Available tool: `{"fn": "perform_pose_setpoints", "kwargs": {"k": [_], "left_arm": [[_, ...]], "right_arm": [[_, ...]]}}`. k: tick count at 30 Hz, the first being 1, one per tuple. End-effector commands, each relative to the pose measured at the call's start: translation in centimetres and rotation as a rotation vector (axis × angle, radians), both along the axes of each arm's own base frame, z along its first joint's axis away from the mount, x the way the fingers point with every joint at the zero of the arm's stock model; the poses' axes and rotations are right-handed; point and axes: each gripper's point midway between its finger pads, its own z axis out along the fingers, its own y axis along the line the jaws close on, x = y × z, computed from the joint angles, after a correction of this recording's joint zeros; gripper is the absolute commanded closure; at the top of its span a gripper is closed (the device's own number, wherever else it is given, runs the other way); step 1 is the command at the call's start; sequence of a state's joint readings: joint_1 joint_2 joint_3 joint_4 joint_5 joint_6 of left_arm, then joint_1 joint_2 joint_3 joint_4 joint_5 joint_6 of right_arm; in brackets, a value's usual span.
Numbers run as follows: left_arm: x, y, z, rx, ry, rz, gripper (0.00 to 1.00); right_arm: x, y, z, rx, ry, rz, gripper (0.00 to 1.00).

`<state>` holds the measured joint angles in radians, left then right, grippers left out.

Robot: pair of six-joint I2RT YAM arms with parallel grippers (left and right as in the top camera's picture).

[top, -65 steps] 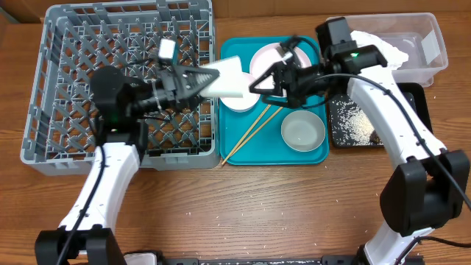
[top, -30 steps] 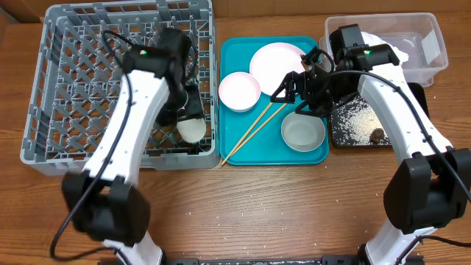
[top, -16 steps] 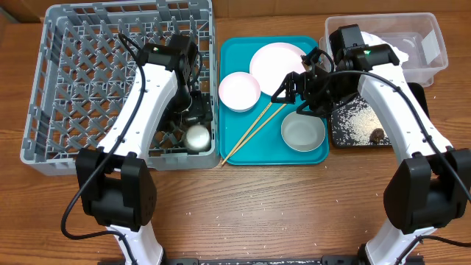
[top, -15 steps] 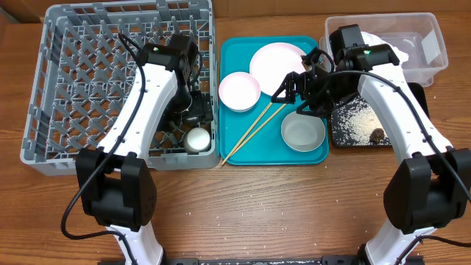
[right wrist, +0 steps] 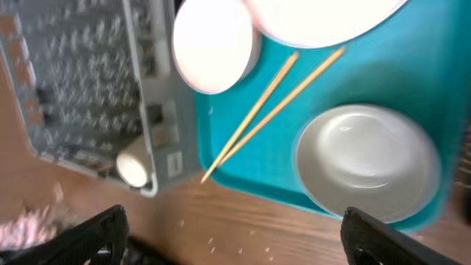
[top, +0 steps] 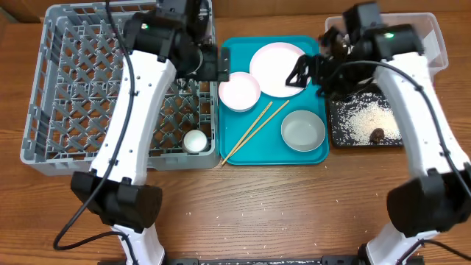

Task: Sort waste into correct bins and load items into the dishwasher
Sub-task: 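Raise left gripper from the rack and move it over the teal tray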

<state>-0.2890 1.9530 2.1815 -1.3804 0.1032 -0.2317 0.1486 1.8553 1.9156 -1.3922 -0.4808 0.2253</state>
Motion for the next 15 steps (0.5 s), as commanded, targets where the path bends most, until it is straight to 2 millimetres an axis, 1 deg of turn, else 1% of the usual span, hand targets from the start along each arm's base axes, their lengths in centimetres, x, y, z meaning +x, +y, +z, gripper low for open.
{"fn": "perform_pose_setpoints", "kwargs": {"k": [1,3,6,8,11,12,13,15], "left_arm": [[0.8,-3.3,2.2,-0.03,-0.113,-0.122,0.0],[1.0,-4.9,2.9,-0.04,-0.16,-0.171,0.0],[0.7,-6.6,3.6,-0.039,-0.195,-0.228,0.0],[0.6,-7.8,3.8,-0.037,-0.217,-0.273,0.0],[0.9,-9.6,3.4,0.002,-0.262,-0.373,0.0],[1.2,-10.0,2.8,0.025,-0.27,-0.401,0.0],[1.7,-10.6,1.7,0.057,-0.27,-0.435,0.01],[2.5,-11.7,-2.3,0.106,-0.21,-0.478,0.06]], "right_arm": [[-0.2,-5.1,7.5,-0.114,-0.222,-0.164,0.05],[-1.4,-7.7,10.1,-0.154,-0.294,-0.235,0.02],[-3.0,-10.1,11.8,-0.19,-0.333,-0.302,0.0],[-3.8,-11.1,12.2,-0.205,-0.332,-0.332,0.0],[-4.5,-11.4,11.6,-0.213,-0.294,-0.335,0.0],[-4.7,-11.3,11.3,-0.215,-0.277,-0.333,0.0],[-4.8,-11.3,11.1,-0.216,-0.266,-0.332,0.0],[-5.1,-11.7,10.8,-0.24,-0.251,-0.332,0.0]]}}
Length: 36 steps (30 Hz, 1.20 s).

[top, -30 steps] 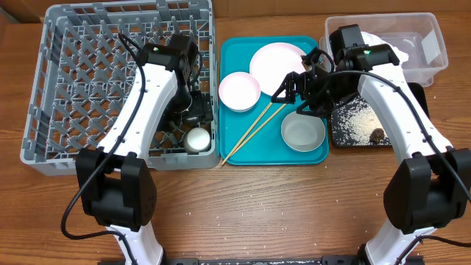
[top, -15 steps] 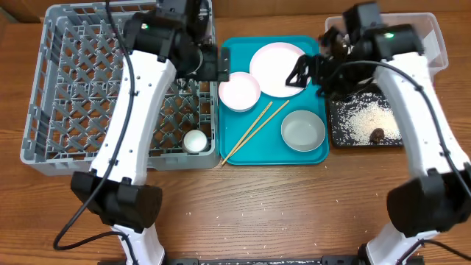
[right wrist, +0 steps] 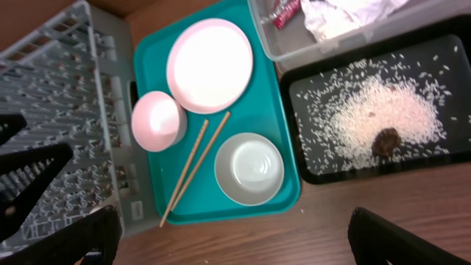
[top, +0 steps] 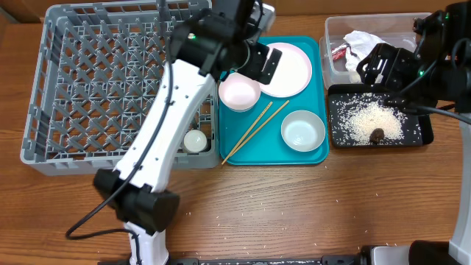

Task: Sort waste into correct bins and load items into the dishwasher
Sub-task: 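Raise left gripper from the rack and move it over the teal tray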

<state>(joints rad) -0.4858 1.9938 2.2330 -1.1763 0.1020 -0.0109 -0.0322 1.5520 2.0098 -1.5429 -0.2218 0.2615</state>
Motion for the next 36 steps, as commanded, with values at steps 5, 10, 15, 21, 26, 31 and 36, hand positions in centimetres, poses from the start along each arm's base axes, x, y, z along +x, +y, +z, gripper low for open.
{"fn": "perform_pose_setpoints", "kwargs": {"k": [5,10,15,21,26,31,36], "left_arm": [[1.0,-2.1,-12.4,0.15,0.234,-0.011,0.18],[0.0,-3.1,-15.8,0.146,0.336,-0.038,0.22],[-0.8,-3.5,-17.5,0.169,0.38,-0.042,0.25],[-1.3,-3.2,-18.4,0.164,0.433,0.058,0.25],[-0.9,-2.3,-19.7,0.194,0.427,0.138,0.25],[0.2,-1.4,-19.7,0.243,0.368,0.166,0.25],[0.6,-1.6,-19.6,0.263,0.33,0.103,0.5]], "right_arm": [[-0.3,-1.1,-0.1,-0.05,0.007,-0.032,0.0],[0.0,-1.1,0.1,-0.049,-0.004,-0.032,0.0],[0.0,-1.1,0.1,-0.05,-0.004,-0.032,0.0],[0.0,-1.1,0.1,-0.049,-0.003,-0.032,0.0],[-0.1,-1.1,0.1,-0.049,-0.003,-0.032,0.0],[0.0,-1.0,0.1,-0.049,-0.004,-0.032,0.0],[0.0,-1.0,0.1,-0.049,-0.003,-0.032,0.0]]}}
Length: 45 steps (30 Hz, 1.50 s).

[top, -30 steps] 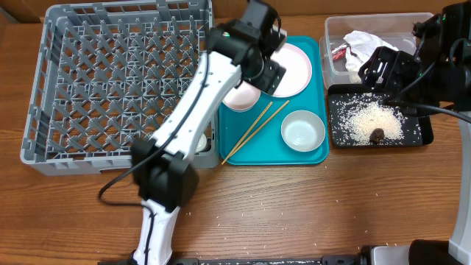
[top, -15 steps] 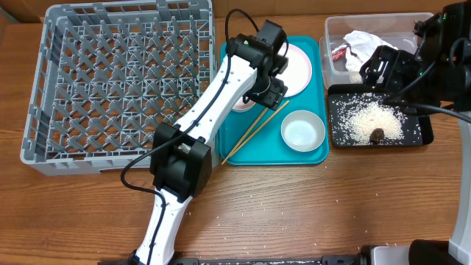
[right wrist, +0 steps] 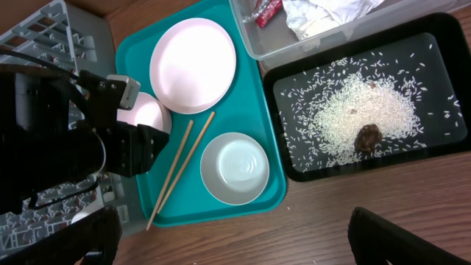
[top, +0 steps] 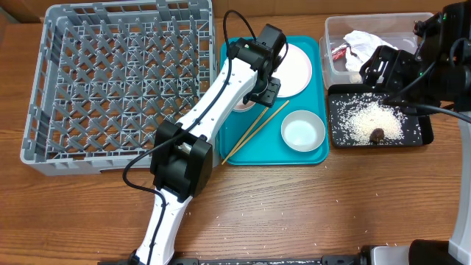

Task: Sort waste into correct bins and load items into the dishwasher
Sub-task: 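Raise left gripper from the rack and move it over the teal tray, then lower left gripper onto the white bowl rim and grasp it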

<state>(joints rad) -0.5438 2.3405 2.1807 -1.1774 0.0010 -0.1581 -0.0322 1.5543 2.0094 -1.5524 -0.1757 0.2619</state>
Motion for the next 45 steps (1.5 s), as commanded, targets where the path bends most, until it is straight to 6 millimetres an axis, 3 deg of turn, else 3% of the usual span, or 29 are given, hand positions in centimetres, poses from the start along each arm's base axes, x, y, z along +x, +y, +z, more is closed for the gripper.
{"fn": "perform_pose_setpoints", "kwargs": {"k": [1,3,7,14,16,24,32,39,43,45], "left_arm": [[-0.1,0.2,-0.8,0.035,-0.002,-0.023,0.5],[-0.2,0.3,-1.3,0.039,0.007,-0.018,0.42],[-0.6,0.5,-2.3,0.044,0.024,0.004,0.41],[-0.9,0.3,-3.0,0.03,0.041,0.001,0.67],[-1.3,-0.3,-3.0,-0.004,0.064,-0.008,0.7],[-1.7,-0.7,-3.1,-0.021,0.078,-0.014,0.67],[-0.3,-0.6,-2.8,-0.002,0.01,-0.049,0.66],[-4.6,-6.6,-2.1,-0.215,0.138,-0.211,0.6],[-6.2,-8.5,-2.2,-0.206,0.143,-0.23,0.53],[-6.1,-8.3,-2.4,-0.161,0.118,-0.206,0.5]], "right_arm": [[0.0,-0.3,0.4,-0.01,-0.017,-0.008,0.0],[0.0,-0.3,0.4,-0.01,-0.017,-0.008,0.0],[0.0,-0.3,0.4,-0.01,-0.017,-0.008,0.0],[0.0,-0.3,0.4,-0.01,-0.017,-0.008,0.0],[0.0,-0.3,0.4,-0.01,-0.017,-0.008,0.0],[0.0,-0.3,0.4,-0.01,-0.017,-0.008,0.0],[0.0,-0.3,0.4,-0.01,-0.017,-0.008,0.0],[0.0,-0.3,0.4,-0.01,-0.017,-0.008,0.0],[0.0,-0.3,0.4,-0.01,-0.017,-0.008,0.0],[0.0,-0.3,0.4,-0.01,-0.017,-0.008,0.0]]}}
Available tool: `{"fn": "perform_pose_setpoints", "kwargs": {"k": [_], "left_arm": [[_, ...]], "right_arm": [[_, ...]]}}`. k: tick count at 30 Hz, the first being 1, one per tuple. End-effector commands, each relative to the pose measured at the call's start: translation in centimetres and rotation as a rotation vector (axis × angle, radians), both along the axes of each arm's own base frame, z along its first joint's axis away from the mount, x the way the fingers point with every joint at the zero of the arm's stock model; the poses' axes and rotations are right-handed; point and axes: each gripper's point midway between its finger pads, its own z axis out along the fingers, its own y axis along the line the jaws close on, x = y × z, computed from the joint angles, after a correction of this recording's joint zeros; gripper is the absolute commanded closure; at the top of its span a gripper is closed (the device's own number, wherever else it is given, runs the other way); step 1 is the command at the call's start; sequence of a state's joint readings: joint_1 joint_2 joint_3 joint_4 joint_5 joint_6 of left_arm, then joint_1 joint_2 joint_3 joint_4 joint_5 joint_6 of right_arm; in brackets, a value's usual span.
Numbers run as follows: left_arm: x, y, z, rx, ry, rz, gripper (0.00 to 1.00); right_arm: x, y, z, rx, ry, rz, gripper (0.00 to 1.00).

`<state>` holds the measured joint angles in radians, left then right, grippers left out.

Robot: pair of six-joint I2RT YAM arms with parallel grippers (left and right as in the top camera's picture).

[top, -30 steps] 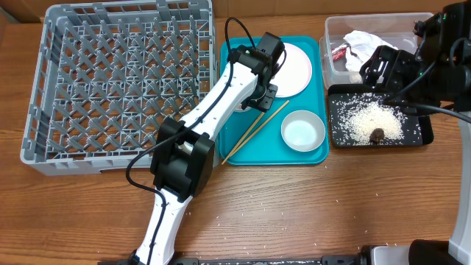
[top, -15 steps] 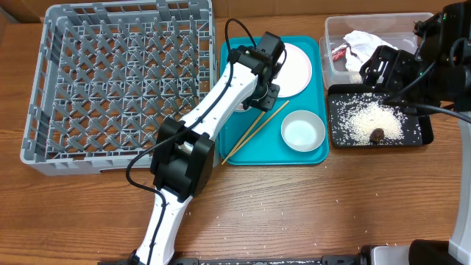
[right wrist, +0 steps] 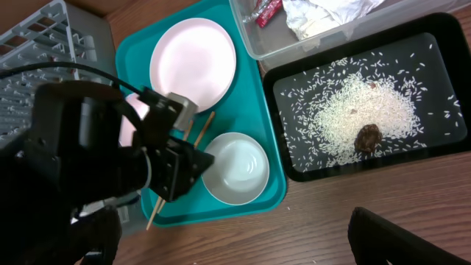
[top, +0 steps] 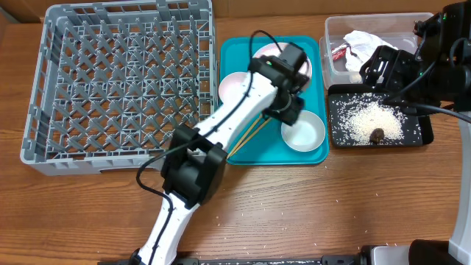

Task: Sort waste into correct bins and load items into the dishwasher
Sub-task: 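Lower left gripper onto the white bowl rim and grasp it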

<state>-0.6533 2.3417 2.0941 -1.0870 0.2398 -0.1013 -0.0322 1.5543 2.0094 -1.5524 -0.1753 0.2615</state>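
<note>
On the teal tray lie a pink plate, a pink bowl, a pair of chopsticks and a pale grey bowl. My left gripper hangs low over the tray, at the grey bowl's left rim and above the chopsticks; its jaws are hidden under its own body. My right gripper is held high over the table's right side, open and holding nothing. The grey dish rack stands to the left.
A black tray scattered with rice and a brown lump sits to the right of the teal tray. Behind it a clear bin holds crumpled paper and a wrapper. Bare wooden table runs along the front.
My left gripper has shifted from over the pink bowl to the right, and now sits at the grey bowl's left rim. The right arm and the dishes are where they were.
First my left gripper was at the rack's right edge and my right gripper low over the tray. Then the right arm stood raised over the bins, where it stays. The left gripper was by the plate, then the pink bowl, now the grey bowl.
</note>
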Motion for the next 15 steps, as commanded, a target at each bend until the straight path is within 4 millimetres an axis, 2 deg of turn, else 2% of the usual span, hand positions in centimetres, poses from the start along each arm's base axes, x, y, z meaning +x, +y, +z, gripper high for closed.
{"fn": "perform_pose_setpoints", "kwargs": {"k": [1,4,8,10,12,15], "left_arm": [[-0.1,0.1,-0.9,0.062,-0.021,0.041,0.5],[1.0,1.5,-1.1,0.141,-0.07,0.13,0.49],[1.2,1.5,-1.1,0.144,-0.08,0.147,0.5],[1.2,1.5,-1.2,0.144,-0.08,0.148,0.53],[1.2,1.5,-1.6,0.145,-0.078,0.147,0.62],[0.9,1.5,-2.6,0.146,-0.072,0.145,0.64]], "right_arm": [[0.0,-0.3,0.4,-0.01,-0.017,-0.008,0.0],[0.0,-0.3,0.4,-0.01,-0.017,-0.008,0.0],[0.0,-0.3,0.4,-0.01,-0.017,-0.008,0.0],[0.0,-0.3,0.4,-0.01,-0.017,-0.008,0.0],[0.0,-0.3,0.4,-0.01,-0.017,-0.008,0.0],[0.0,-0.3,0.4,-0.01,-0.017,-0.008,0.0]]}}
